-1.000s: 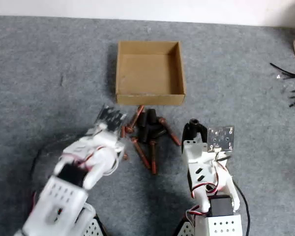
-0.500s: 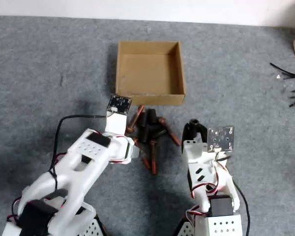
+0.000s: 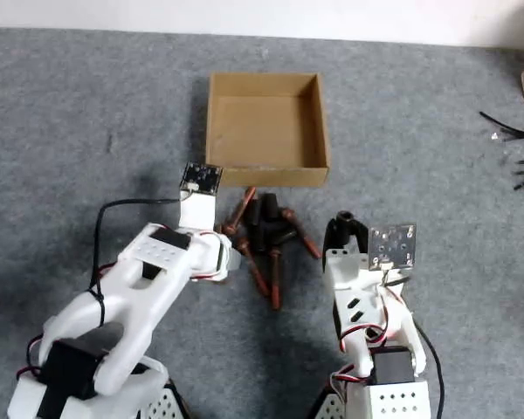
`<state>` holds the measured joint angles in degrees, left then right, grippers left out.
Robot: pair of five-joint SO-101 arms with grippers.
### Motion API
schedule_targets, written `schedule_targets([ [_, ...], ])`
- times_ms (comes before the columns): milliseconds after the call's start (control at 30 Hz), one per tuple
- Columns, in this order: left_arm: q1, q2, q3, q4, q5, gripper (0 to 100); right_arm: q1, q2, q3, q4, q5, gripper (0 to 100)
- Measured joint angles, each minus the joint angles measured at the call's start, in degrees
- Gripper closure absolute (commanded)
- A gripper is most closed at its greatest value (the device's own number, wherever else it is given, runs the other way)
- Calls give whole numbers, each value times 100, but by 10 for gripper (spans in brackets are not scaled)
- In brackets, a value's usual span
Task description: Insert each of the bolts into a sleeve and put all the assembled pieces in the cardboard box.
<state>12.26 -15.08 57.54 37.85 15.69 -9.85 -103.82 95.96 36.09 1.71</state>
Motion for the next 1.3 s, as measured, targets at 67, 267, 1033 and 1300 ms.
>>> schedule_targets([
  [67,-70,0,0,0,0,777,0,0,0,0,0,995],
  [267,-105,0,0,0,-88,934,0,0,0,0,0,995],
  [1033,-1002,0,-1310,2207,-5169,995,0,0,0,0,0,994],
  [1300,-1987,0,-1389,2708,-8941,995,0,0,0,0,0,994],
])
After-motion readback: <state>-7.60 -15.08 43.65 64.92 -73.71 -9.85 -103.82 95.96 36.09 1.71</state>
